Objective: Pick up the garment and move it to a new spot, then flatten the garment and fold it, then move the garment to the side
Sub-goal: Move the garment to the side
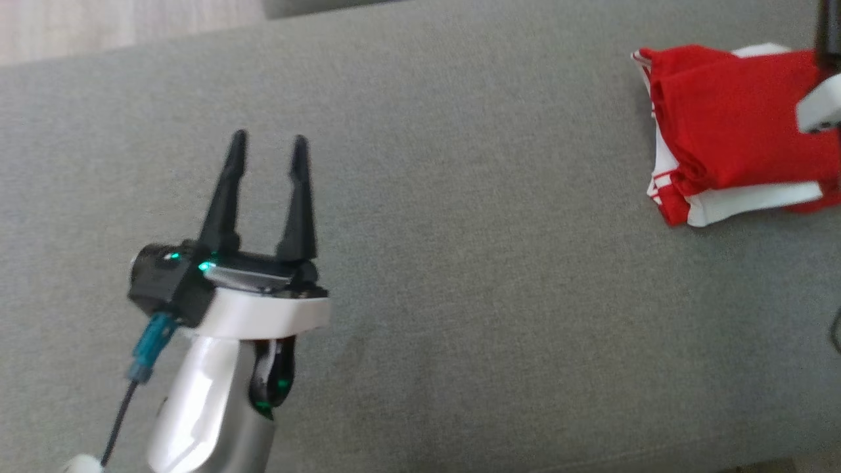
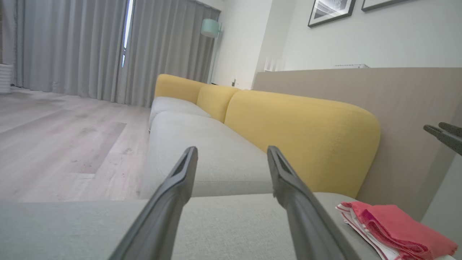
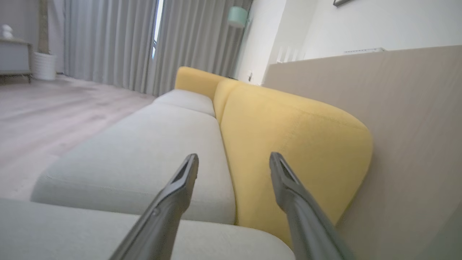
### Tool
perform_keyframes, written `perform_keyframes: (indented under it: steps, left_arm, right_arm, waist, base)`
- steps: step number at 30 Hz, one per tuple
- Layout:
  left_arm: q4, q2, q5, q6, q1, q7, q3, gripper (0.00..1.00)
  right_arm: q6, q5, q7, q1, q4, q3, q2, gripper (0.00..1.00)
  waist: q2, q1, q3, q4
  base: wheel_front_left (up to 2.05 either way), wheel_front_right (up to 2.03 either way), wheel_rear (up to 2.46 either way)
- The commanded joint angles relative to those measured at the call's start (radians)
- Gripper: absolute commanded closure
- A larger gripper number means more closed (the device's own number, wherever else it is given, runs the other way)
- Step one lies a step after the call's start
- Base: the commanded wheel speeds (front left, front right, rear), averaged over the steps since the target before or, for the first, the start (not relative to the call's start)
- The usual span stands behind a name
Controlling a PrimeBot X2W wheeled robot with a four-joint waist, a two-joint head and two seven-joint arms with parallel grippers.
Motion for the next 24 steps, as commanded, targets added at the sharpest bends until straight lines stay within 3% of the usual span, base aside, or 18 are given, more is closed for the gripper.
perform_keyframes:
  steps: [1, 11, 15, 20, 24]
  left_arm:
    - [-0.047, 0.007, -0.002, 0.014, -0.003, -0.005, 0.057, 0.0]
    - [-0.049, 0.007, -0.032, 0.015, 0.086, -0.005, 0.109, 0.0]
    - [-0.041, 0.007, -0.051, 0.012, 0.122, -0.005, 0.123, 0.0]
    - [-0.016, 0.007, -0.06, 0.021, 0.159, -0.005, 0.121, 0.0]
    - [0.012, 0.007, -0.078, 0.017, 0.191, -0.005, 0.12, 0.0]
  right_arm:
    - [0.002, 0.038, 0.015, 0.026, -0.098, 0.014, 0.019, 0.0]
    - [0.002, 0.159, 0.068, 0.226, -0.384, -0.004, 0.229, 0.0]
    - [0.002, 0.189, 0.041, 0.34, -0.397, -0.007, 0.291, 0.0]
    - [0.002, 0.2, -0.026, 0.452, -0.348, -0.007, 0.306, 0.0]
    - [0.002, 0.26, -0.087, 0.56, -0.298, 0.055, 0.308, 0.0]
  waist:
    - [-0.0001, 0.0002, -0.035, 0.016]
    - [-0.0001, 0.0002, -0.107, 0.067]
    - [-0.0001, 0.0002, -0.13, 0.081]
    - [-0.0001, 0.0002, -0.15, 0.092]
    - [-0.0001, 0.0002, -0.17, 0.103]
  base:
    - [0.0, 0.0, 0.0]
    - [0.0, 0.0, 0.0]
    - [0.0, 0.0, 0.0]
    - [0.0, 0.0, 0.0]
    - [0.0, 0.0, 0.0]
